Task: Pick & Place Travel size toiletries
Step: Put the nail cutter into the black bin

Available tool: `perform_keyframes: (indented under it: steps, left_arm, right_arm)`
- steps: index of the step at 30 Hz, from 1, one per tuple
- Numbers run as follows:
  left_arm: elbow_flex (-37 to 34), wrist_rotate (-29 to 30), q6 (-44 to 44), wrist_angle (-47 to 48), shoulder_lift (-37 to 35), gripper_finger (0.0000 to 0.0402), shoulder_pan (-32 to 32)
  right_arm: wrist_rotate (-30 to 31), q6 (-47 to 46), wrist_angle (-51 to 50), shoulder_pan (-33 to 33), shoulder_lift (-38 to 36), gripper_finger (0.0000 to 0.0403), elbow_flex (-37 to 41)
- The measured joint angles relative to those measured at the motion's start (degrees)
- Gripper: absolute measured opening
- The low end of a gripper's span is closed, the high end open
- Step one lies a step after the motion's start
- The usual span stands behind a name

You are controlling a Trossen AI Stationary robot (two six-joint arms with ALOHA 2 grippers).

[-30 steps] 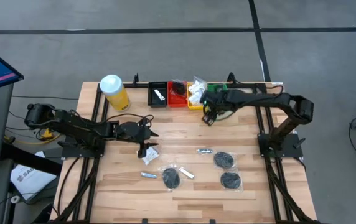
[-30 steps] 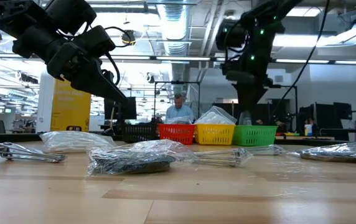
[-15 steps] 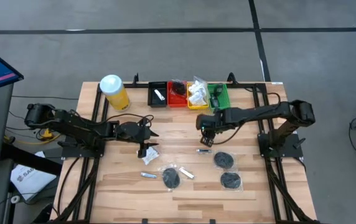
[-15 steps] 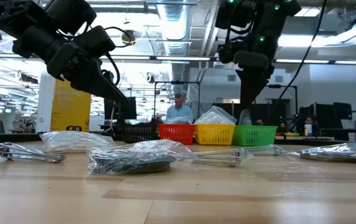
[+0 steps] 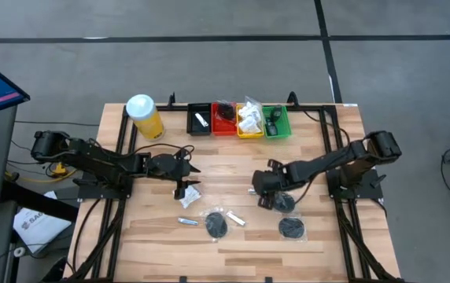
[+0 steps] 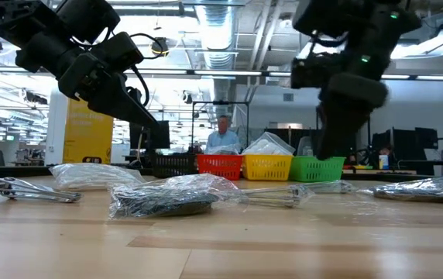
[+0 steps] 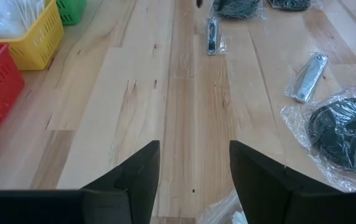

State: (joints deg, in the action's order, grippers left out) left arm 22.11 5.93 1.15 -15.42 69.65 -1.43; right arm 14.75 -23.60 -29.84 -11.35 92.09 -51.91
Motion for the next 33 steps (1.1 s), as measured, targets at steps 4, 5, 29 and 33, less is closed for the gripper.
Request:
perform_keyframes:
  steps: [4, 5, 29, 33]
  left_arm:
    - [0.0, 0.0, 0.0, -0.02, -0.01, 0.0182, -0.01]
    - [0.0, -0.02, 0.0, -0.02, -0.01, 0.0182, -0.01]
    - [-0.02, 0.0, 0.04, -0.09, 0.0, 0.0182, 0.0]
    - [-0.02, 0.0, 0.03, -0.09, 0.0, 0.0182, 0.0]
  right_arm:
    - [0.09, -1.95, 4.09, -1.75, 0.0, 0.0123, 2.73]
    - [0.1, -1.96, 5.04, -2.12, 0.0, 0.0122, 3.34]
    - [1.18, -4.2, 14.43, -4.05, 4.95, 0.0122, 8.75]
    - [2.11, -5.63, 18.02, -4.05, 8.2, 0.0117, 8.41]
